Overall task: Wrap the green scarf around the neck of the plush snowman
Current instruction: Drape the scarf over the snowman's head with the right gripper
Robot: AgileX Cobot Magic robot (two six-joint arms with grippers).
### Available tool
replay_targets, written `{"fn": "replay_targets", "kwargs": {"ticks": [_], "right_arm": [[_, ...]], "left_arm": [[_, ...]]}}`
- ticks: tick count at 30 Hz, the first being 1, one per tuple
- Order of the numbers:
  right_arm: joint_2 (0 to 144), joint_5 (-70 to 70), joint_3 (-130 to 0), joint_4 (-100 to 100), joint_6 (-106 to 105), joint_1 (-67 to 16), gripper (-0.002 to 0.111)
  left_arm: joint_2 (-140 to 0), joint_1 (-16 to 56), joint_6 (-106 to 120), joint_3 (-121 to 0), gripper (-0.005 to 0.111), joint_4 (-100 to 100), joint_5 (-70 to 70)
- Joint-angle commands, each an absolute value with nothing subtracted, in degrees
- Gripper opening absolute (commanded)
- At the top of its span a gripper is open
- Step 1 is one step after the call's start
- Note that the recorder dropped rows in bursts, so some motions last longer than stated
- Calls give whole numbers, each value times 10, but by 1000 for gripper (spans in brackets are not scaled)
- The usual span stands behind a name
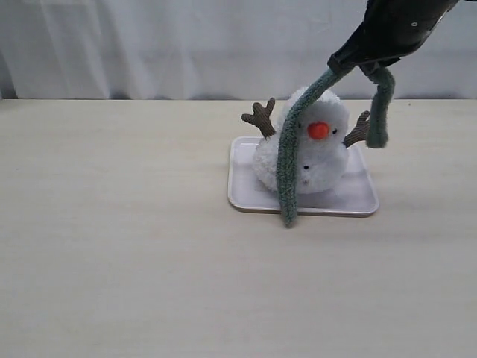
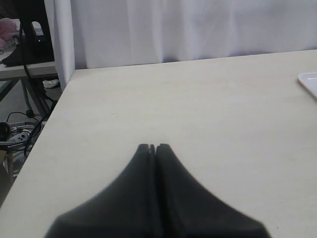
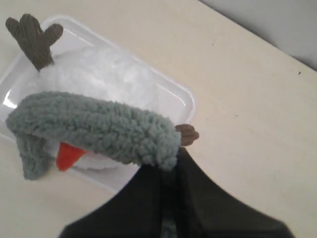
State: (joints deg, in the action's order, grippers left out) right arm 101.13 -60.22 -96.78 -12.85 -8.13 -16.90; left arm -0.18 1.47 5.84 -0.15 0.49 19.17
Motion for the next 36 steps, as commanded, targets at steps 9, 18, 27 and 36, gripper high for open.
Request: {"fn": "replay_targets", "kwargs": {"ticks": [9,18,27,36], "right_arm": [[1001,-663,-972,18,-95,-168,4],[1035,-582,-972,16,-94,-168,4],[1040,-492,-972,-72,-6,-168,4],[1086,-449,-972,-11,-8,-168,4]], "left_arm": [[0,14,60,0,0,6,185],[0,14,60,0,0,6,185],[0,14,60,0,0,6,185],[0,14,60,0,0,6,185]]}}
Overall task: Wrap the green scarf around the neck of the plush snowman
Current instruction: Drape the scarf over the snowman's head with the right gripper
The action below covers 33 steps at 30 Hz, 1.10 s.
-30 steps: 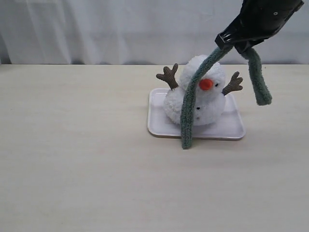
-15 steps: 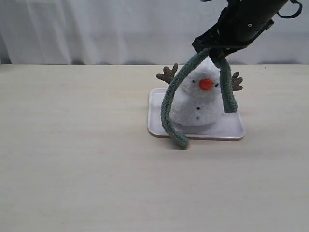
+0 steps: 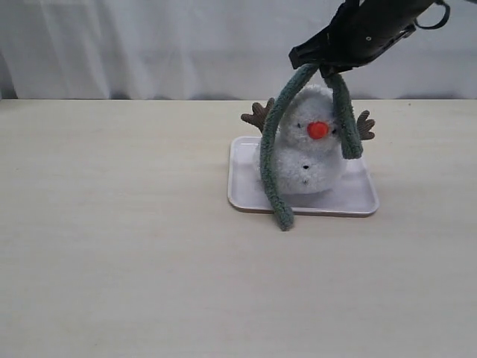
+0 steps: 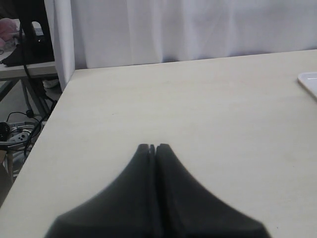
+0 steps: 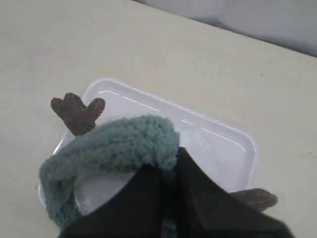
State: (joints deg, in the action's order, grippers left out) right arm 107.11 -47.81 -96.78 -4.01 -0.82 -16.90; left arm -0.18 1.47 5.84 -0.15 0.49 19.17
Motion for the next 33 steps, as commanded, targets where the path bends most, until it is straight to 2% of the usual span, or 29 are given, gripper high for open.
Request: {"fn": "replay_targets", "kwargs": {"ticks": [1,5,13,23,30,31,33], "right_arm": [[1086,-443,-972,-8,-11,-168,4],[1092,-422,-972,-21,-7,-168,4],[1119,-435,-972,-171,95,-167,4],[1140,-502,-972,-204,88,-167,4],[1158,-521,-972,-159,46,-167,4],[1158,-525,-972,-140,24,-167,5],[1158,-535,-972,-124,8,-167,14]], "left_arm": [[0,14,60,0,0,6,185],[0,14,60,0,0,6,185],[0,14,60,0,0,6,185],[0,14,60,0,0,6,185],[0,14,60,0,0,6,185],[0,14,60,0,0,6,185],[0,14,60,0,0,6,185]]}}
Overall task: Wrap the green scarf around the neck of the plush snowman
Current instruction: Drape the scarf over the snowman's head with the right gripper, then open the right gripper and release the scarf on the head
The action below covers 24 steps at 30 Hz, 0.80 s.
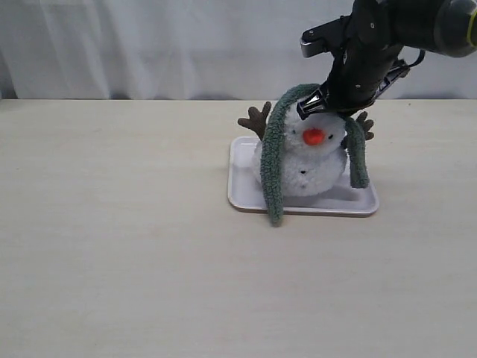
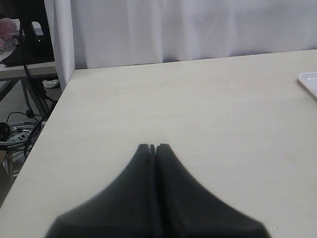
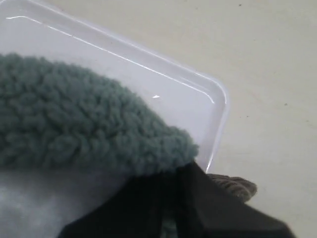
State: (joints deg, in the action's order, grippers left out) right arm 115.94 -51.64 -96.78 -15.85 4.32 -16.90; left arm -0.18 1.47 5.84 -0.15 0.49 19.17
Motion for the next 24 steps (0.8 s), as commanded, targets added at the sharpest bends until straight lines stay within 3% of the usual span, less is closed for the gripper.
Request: {"fn": "replay_targets", "kwargs": {"ticks": [1,7,14,19,21,23,24], "right_arm": [[1158,-538,-972,-124,8,-167,19],[1155,-582,-972,-136,8,-167,41],[1100,-602,-972,-137,-9,-167,43],[1089,-700,-972,-43,-119,-167,43],[1085,-675,-972,-43,-114,-167,41],[1082,-624,-972,-38,-100,-155,28],[1079,-599,-972,-19,-92,-140,16]], "left_arm": [[0,14,60,0,0,6,185],[0,14,60,0,0,6,185],[0,14,60,0,0,6,185],[0,14,60,0,0,6,185],[0,14,60,0,0,6,185],[0,14,60,0,0,6,185],[0,14,60,0,0,6,185]]}}
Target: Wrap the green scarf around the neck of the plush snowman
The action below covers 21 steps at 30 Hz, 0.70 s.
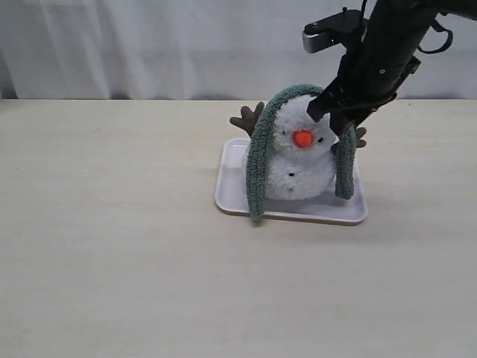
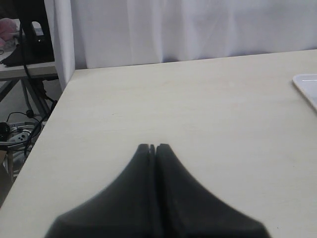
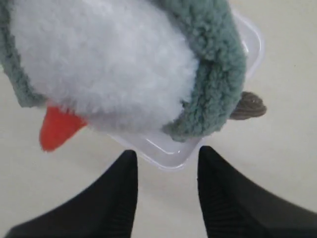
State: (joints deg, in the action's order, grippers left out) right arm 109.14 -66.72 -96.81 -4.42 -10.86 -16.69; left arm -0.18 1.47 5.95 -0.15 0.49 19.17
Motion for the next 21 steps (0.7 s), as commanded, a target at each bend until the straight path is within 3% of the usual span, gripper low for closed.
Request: {"fn": "replay_targets", "kwargs": {"ticks": [1,2,8,21], "right_arm": [[1079,-594,-972,0,-94,-130,8],[1080,-584,-972,61,-113,-111,4],[1078,-567,-972,286,-270,-82,4],[1109,-492,-972,226,-248,-95,4]], "left_arm": [[0,14,60,0,0,6,185],[0,14,60,0,0,6,185],[0,14,60,0,0,6,185],[0,14,60,0,0,6,185]]}}
